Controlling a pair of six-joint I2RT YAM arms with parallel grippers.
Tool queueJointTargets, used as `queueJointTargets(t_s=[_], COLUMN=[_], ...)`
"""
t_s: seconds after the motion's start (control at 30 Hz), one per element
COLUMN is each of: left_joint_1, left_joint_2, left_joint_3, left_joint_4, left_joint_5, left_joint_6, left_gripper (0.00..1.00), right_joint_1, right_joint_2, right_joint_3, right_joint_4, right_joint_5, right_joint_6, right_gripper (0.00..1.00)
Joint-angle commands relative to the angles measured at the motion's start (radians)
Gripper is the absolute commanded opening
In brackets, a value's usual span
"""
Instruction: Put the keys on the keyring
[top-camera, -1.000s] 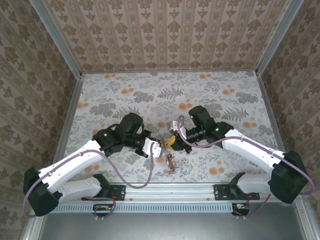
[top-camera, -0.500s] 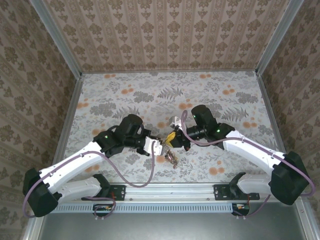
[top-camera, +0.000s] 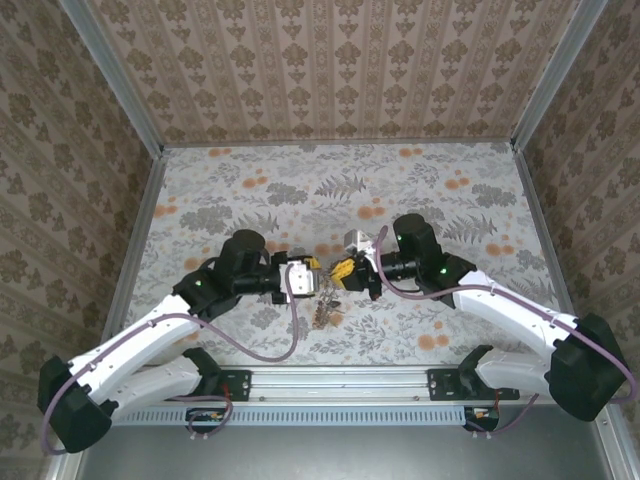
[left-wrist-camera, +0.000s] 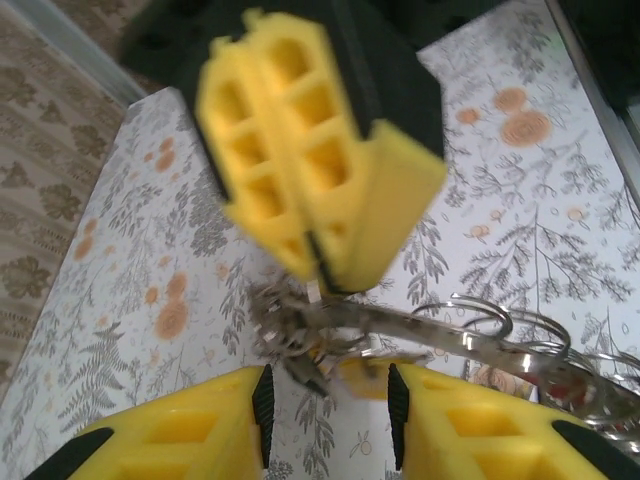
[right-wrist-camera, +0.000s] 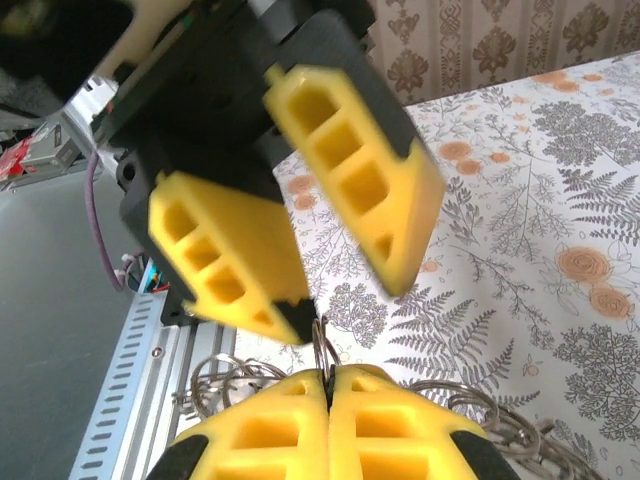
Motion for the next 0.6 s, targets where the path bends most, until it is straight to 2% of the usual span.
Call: queueJointTargets(t_s=[0.0,0.17,0.27,0.47,0.57], left_joint_1=[0.050,0.070,0.068,0.064,0.061], left_joint_2=[-0.027,-0.038,-0.015,0.015,0.037], left_joint_3=[0.014,0.012,0.016,0.004,0.016], left_joint_4=[0.014,0.002,-0.036,0.023,0.000], left_joint_5=[0.051,0.119,0.124,0.201,0.220], left_joint_6=[-0.131,-0.160,-0.151,-0.195,-0.188], left_gripper=[0.38,0.40,0.40,0.40,0.40], right_joint_1=[-0.003,-0.002,-0.002,-0.001,-0.001], right_joint_2=[-0.039,-0.036,-0.023,-0.012,-0.002], right_joint_3=[-0.020,-0.037,-0.055,-0.071,-0.086], right_joint_4=[0.090,0.117,0.171,0.234,0.266], right_joint_5=[0.016,0.020,0.025,0.050,0.061], right_joint_6=[0.004,-0.002,0.012,0.014,0.012], right_gripper=[0.00,0.00,0.00,0.00,0.00])
